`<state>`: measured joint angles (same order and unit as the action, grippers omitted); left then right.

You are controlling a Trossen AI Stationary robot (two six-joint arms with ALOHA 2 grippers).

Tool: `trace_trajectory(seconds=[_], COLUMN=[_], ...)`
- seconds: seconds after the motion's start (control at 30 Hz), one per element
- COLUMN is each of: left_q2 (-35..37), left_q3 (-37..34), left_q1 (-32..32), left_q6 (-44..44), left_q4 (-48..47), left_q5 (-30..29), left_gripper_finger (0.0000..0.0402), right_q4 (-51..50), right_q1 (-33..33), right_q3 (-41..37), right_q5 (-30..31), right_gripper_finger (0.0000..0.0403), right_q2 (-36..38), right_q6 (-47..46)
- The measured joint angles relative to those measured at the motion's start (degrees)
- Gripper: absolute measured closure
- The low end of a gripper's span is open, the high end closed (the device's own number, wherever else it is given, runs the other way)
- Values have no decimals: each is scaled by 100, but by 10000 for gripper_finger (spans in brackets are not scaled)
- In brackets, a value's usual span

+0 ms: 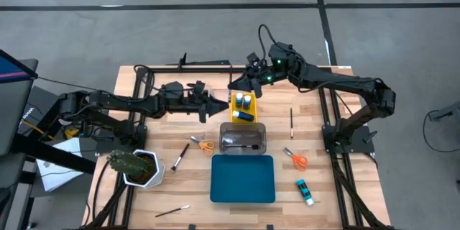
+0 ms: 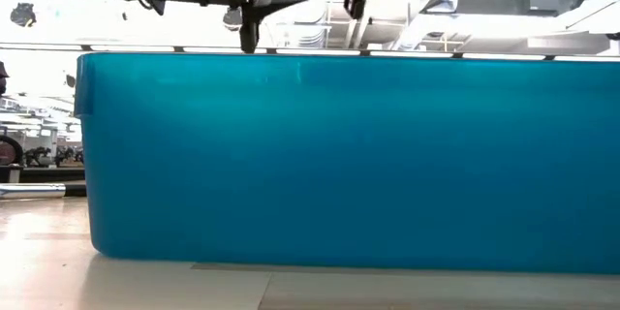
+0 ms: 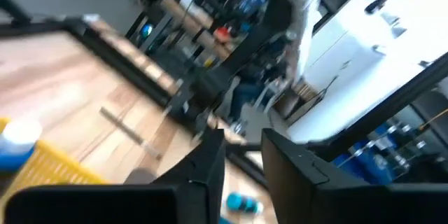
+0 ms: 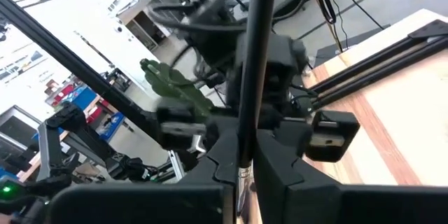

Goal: Pick & Place Paint Supplies
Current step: Put the makeup brush into the black bin

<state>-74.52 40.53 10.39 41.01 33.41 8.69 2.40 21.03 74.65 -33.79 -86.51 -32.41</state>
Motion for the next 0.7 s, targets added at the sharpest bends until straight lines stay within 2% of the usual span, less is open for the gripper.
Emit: trace_trajectory(seconds=[0.13,0.3,0.5,0.7], left_q2=[22,56,482,1319], left_q3=[0,0,0,-2], left_q1=[2,39,204,456], left_q6=[-9,-55,-454,-820], left_q4=[-458,-1001,-1837,-2903], left_q5=[93,146,164,-569], left_gripper_finger=[295,283,281,284], right_q4=[-474,-1439,-2669,-3691], right_q1=[82,206,51,-279], right_q3=[7,7,7,4], right_q5=[-40,-373,-570,-565], right_gripper_finger=[386,386,386,386], right_q2=[91,210,233,187], right_q6=[170,568,1181,1829])
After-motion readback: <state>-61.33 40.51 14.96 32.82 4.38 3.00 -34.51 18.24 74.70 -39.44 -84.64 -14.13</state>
